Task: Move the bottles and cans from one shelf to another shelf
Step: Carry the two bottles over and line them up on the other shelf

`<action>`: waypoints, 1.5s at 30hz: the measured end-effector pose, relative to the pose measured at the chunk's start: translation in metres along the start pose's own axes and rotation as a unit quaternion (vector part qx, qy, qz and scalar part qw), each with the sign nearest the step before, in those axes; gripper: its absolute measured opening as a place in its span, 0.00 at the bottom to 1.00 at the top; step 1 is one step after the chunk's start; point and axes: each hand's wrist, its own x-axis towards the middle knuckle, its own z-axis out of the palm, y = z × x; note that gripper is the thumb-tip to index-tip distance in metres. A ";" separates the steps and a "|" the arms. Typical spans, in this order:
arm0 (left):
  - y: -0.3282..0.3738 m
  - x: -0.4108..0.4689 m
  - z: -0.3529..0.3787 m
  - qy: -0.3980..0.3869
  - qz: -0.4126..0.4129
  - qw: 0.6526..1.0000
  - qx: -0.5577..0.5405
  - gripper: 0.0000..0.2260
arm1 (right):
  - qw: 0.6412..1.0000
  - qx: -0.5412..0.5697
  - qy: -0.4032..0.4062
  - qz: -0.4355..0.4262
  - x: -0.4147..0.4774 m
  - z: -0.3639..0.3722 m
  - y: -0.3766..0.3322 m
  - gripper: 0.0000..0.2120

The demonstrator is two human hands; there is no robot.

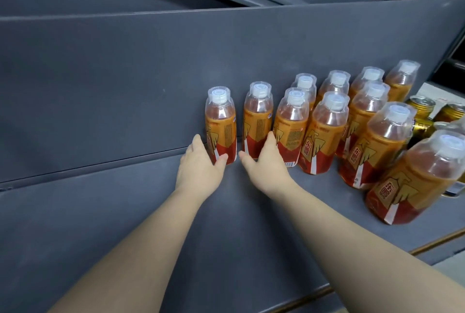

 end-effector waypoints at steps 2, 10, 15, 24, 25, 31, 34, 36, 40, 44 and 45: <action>0.003 0.006 0.003 -0.001 0.001 1.000 -0.026 0.40 | 1.000 0.014 0.020 0.013 0.004 0.005 -0.002 0.44; 0.010 0.033 0.019 0.015 0.003 0.992 -0.124 0.40 | 0.998 -0.006 0.054 0.030 0.011 0.009 -0.005 0.44; 0.010 0.045 0.022 0.017 0.008 0.989 -0.144 0.34 | 0.996 -0.031 0.068 0.039 0.014 0.010 -0.010 0.39; -0.003 0.043 0.013 0.048 0.006 0.990 -0.129 0.30 | 0.992 -0.065 0.100 0.042 0.021 0.019 -0.014 0.34; -0.006 0.042 0.011 0.051 0.003 0.990 -0.129 0.30 | 0.992 -0.068 0.101 0.043 0.023 0.020 -0.014 0.34; -0.019 0.039 0.000 0.070 -0.010 0.991 -0.118 0.31 | 0.991 -0.068 0.107 0.048 0.027 0.030 -0.014 0.36; -0.022 0.038 -0.001 0.068 -0.002 0.991 -0.116 0.32 | 0.991 -0.042 0.118 0.055 0.031 0.032 -0.014 0.36; -0.023 0.037 0.000 0.063 0.003 0.991 -0.117 0.32 | 0.991 -0.024 0.115 0.068 0.033 0.033 -0.015 0.35; -0.025 0.038 0.002 0.057 0.005 0.992 -0.111 0.32 | 0.989 -0.013 0.125 0.071 0.038 0.033 -0.016 0.38; -0.026 0.038 0.002 0.057 0.007 0.993 -0.105 0.31 | 0.990 -0.026 0.121 0.070 0.044 0.032 -0.020 0.41; -0.026 0.037 0.001 0.056 0.007 0.993 -0.105 0.31 | 0.989 -0.025 0.125 0.069 0.045 0.032 -0.021 0.41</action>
